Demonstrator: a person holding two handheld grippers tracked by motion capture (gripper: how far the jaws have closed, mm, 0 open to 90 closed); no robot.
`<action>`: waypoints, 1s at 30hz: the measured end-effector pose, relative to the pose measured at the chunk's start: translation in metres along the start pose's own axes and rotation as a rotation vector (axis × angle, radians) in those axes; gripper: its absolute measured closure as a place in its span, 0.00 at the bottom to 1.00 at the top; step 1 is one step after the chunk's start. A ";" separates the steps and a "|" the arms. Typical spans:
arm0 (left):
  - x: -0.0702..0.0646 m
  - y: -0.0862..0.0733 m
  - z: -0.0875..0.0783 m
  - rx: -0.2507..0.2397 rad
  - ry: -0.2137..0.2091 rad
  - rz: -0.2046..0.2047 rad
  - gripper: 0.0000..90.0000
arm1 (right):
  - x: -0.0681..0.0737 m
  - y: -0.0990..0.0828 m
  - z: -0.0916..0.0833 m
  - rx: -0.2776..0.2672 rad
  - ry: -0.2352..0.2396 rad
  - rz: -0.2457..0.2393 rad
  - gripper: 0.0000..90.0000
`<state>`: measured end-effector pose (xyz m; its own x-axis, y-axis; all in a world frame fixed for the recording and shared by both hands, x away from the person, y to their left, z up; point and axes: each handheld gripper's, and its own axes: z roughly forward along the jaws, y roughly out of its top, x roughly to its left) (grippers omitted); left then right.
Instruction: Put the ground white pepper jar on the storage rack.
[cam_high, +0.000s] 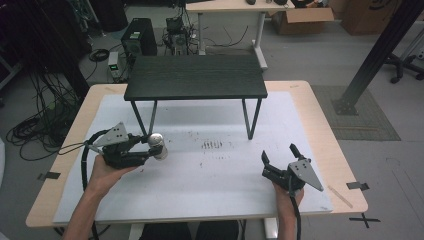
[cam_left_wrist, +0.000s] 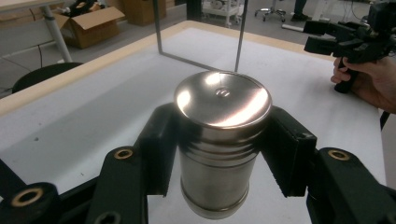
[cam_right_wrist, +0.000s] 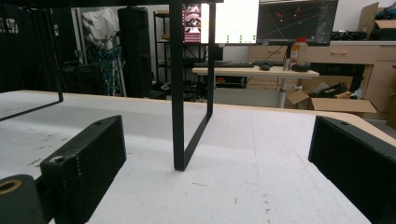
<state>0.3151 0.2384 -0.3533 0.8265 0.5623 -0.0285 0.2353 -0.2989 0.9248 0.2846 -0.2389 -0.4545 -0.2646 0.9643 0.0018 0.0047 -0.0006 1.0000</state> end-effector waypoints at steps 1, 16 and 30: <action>0.000 0.005 -0.001 0.005 -0.003 0.002 0.55 | 0.000 0.000 0.000 0.000 0.000 0.000 0.04; 0.008 0.039 -0.007 0.002 -0.017 0.004 0.55 | 0.000 0.000 0.000 0.000 0.000 0.000 0.04; 0.011 0.064 -0.005 0.026 -0.029 0.039 0.55 | 0.000 0.000 0.000 0.000 0.000 0.001 0.04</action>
<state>0.3374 0.2292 -0.2923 0.8499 0.5270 -0.0042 0.2153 -0.3399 0.9155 0.2846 -0.2390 -0.4545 -0.2644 0.9644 0.0025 0.0048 -0.0013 1.0000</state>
